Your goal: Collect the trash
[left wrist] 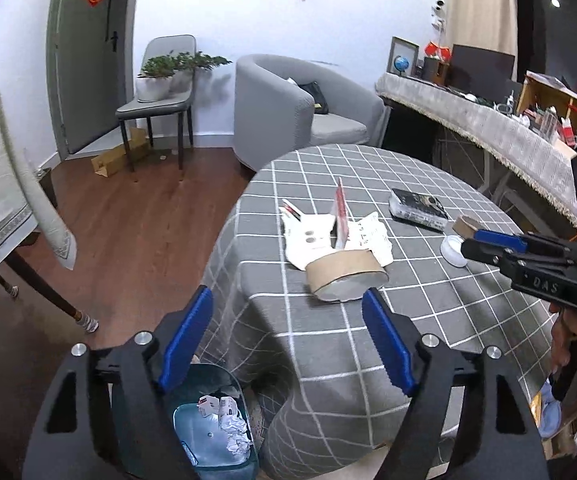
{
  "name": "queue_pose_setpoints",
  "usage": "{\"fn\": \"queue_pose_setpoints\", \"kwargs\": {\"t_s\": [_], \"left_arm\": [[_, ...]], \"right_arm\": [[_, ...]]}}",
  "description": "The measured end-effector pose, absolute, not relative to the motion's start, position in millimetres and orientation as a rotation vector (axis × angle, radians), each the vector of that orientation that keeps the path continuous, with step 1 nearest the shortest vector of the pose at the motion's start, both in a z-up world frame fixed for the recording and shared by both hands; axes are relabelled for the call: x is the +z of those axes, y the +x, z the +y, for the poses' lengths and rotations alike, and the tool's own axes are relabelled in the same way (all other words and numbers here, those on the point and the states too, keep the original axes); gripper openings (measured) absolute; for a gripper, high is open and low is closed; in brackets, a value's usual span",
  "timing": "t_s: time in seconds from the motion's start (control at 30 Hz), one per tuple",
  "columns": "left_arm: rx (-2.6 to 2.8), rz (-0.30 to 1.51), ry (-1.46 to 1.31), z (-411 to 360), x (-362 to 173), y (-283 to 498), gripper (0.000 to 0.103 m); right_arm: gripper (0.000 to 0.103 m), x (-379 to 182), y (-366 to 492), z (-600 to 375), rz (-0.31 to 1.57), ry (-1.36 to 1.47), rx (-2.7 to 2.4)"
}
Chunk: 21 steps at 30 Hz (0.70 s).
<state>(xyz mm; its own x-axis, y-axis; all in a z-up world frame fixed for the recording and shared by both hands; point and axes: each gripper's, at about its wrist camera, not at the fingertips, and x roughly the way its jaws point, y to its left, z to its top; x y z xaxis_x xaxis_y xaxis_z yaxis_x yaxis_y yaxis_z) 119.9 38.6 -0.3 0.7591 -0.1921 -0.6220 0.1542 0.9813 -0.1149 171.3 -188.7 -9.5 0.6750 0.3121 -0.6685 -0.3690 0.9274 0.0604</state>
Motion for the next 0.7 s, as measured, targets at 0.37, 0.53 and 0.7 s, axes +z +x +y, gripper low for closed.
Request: {"fn": "queue_pose_setpoints", "kwargs": {"t_s": [0.37, 0.53, 0.7], "left_arm": [[-0.221, 0.695, -0.062, 25, -7, 142, 0.072], [-0.231, 0.701, -0.059, 16, -9, 147, 0.072], [-0.230, 0.713, -0.061, 9, -14, 154, 0.072]], "right_arm": [[0.018, -22, 194, -193, 0.800, -0.101, 0.376], [0.015, -24, 197, -194, 0.809, -0.095, 0.378], [0.012, -26, 203, -199, 0.824, -0.073, 0.385]]}}
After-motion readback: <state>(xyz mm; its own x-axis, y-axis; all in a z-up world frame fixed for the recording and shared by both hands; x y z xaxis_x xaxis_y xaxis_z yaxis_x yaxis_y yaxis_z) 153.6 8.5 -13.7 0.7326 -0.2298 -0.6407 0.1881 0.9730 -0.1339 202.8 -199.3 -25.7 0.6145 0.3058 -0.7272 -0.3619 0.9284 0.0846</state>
